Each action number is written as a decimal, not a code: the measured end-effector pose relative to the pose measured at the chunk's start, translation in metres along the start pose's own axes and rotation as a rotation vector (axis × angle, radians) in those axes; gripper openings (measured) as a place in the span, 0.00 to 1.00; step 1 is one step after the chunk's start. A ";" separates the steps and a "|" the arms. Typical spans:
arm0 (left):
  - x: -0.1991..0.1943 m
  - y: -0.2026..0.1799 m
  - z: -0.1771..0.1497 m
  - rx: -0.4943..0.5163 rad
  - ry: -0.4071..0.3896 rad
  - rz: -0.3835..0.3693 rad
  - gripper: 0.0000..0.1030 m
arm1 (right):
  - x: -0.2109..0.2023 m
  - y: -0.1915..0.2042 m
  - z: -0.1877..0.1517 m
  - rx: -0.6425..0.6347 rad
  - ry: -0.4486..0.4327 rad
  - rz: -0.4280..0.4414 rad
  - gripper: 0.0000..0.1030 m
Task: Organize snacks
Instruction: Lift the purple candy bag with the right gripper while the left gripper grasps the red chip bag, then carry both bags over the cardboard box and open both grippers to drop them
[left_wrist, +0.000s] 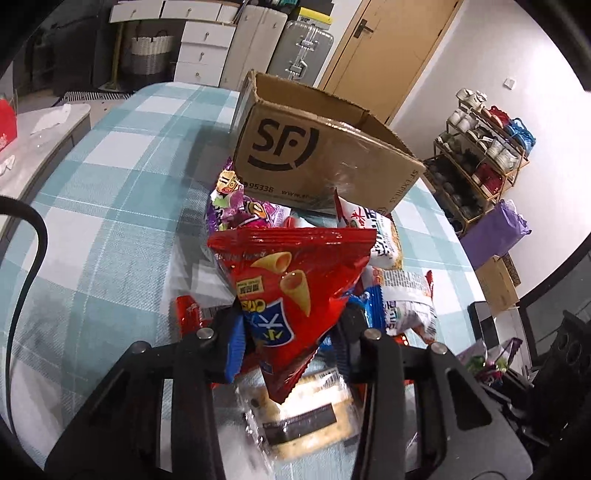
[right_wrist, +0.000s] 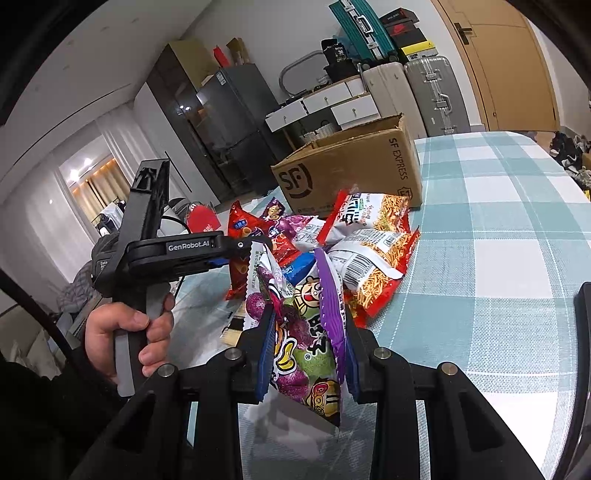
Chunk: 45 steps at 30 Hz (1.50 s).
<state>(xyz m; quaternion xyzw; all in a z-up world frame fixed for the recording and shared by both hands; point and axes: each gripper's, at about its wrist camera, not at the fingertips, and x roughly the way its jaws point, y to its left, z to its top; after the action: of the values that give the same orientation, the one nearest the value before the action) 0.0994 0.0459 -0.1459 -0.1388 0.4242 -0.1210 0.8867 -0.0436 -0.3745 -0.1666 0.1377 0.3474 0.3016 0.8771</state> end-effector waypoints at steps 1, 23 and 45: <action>-0.005 0.001 -0.001 0.005 -0.005 -0.004 0.34 | -0.001 0.002 0.000 -0.002 -0.002 -0.002 0.31; -0.098 -0.028 -0.009 0.184 -0.104 0.034 0.35 | -0.016 0.033 0.039 -0.079 -0.067 -0.053 0.31; -0.142 -0.067 0.121 0.283 -0.164 0.041 0.35 | -0.036 0.035 0.192 -0.031 -0.235 0.051 0.31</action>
<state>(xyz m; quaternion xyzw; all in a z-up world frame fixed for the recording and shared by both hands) 0.1010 0.0480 0.0520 -0.0135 0.3319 -0.1497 0.9313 0.0536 -0.3760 0.0069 0.1671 0.2339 0.3109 0.9059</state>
